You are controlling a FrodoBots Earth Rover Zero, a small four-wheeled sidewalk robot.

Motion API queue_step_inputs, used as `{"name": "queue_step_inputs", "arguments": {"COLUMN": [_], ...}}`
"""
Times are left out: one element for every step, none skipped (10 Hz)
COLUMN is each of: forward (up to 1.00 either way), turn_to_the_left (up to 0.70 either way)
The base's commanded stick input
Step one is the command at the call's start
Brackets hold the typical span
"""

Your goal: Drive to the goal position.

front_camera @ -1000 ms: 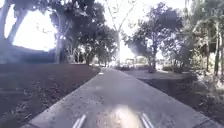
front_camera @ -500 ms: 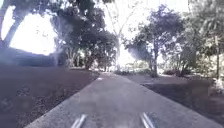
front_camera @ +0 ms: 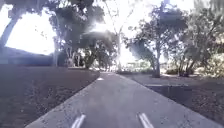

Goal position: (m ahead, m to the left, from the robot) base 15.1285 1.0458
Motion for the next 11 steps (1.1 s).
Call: {"name": "queue_step_inputs", "arguments": {"forward": [1.00, 1.00, 1.00, 1.00, 1.00, 1.00, 1.00, 1.00, 1.00, 1.00, 1.00], "turn_to_the_left": [0.00, 0.00, 0.00, 0.00, 0.00, 0.00, 0.00, 0.00, 0.00, 0.00, 0.00]}}
